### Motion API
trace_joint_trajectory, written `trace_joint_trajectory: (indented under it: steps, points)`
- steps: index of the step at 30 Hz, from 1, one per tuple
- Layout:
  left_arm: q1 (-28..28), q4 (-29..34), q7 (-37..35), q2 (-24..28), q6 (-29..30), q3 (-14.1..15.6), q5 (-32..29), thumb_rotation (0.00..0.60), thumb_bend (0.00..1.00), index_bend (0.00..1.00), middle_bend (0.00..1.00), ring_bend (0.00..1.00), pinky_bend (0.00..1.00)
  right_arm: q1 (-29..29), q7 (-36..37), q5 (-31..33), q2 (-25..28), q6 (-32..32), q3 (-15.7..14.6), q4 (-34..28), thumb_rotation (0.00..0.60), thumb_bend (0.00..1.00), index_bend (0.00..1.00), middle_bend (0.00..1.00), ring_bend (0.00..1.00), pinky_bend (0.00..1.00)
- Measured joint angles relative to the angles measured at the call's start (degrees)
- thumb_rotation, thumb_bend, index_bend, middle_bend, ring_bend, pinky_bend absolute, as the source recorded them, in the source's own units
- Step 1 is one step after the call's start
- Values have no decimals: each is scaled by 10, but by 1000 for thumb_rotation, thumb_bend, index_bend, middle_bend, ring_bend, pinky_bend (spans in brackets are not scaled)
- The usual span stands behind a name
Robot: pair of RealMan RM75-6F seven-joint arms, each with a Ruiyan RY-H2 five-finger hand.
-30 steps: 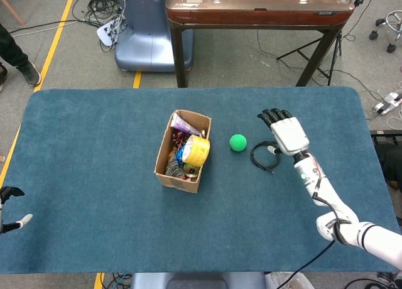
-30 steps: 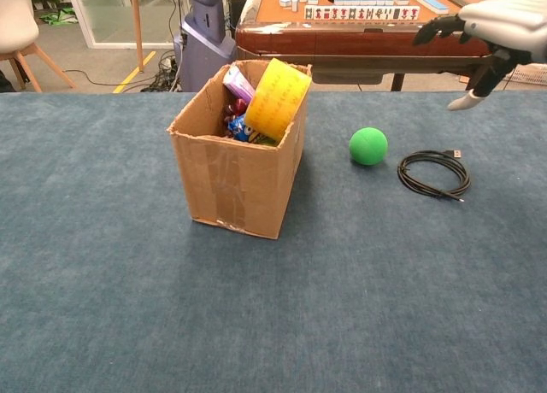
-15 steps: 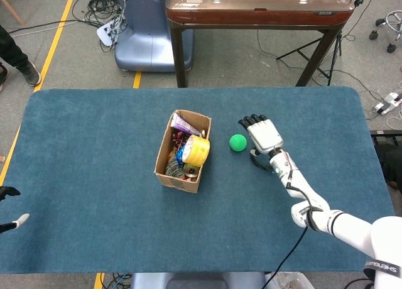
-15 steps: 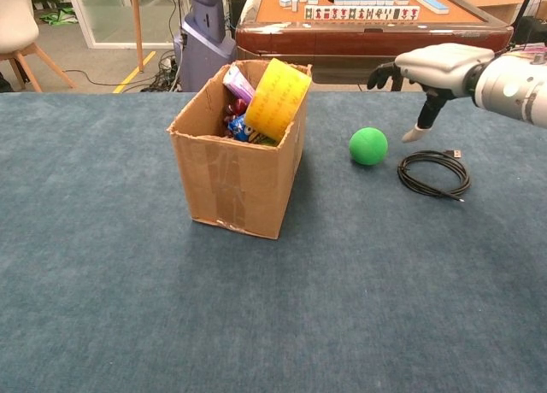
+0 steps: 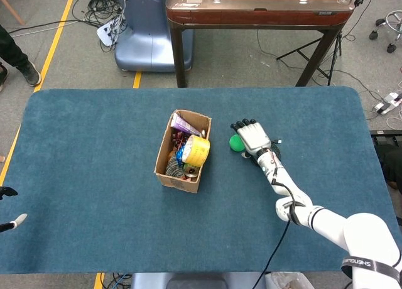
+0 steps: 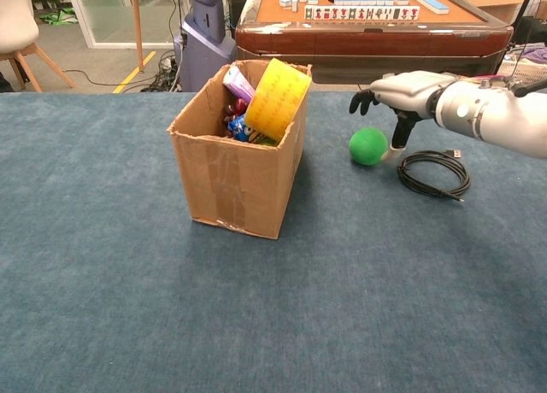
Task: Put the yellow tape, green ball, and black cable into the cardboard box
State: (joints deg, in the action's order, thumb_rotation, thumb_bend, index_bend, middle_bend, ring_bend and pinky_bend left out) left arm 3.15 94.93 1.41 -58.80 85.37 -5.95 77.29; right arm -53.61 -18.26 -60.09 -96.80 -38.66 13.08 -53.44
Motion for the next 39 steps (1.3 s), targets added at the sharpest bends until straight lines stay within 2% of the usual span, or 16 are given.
trace_joint_trajectory:
  steps: [7,15,21,31,39]
  points:
    - [-2,1,-2,2,3,-1,-1,600,65,428,432,407,625,-9,8,8,-20,18,0,35,600,100,213,278,178,230]
    - [-4,3,-2,4,6,-2,-3,600,65,427,432,407,625,-9,22,12,-30,33,-2,56,600,187,231,303,206,334]
    - [-5,4,-2,5,8,-2,-2,600,65,427,432,407,625,-10,30,2,-47,29,-4,82,600,201,269,343,251,360]
    - [-6,6,-1,5,8,-2,0,600,65,427,432,407,625,-4,60,-28,-58,4,-5,101,600,225,391,443,361,397]
    - [-6,6,-1,5,9,-2,0,600,65,427,432,407,625,4,81,-51,-58,-12,-8,109,600,232,436,485,407,401]
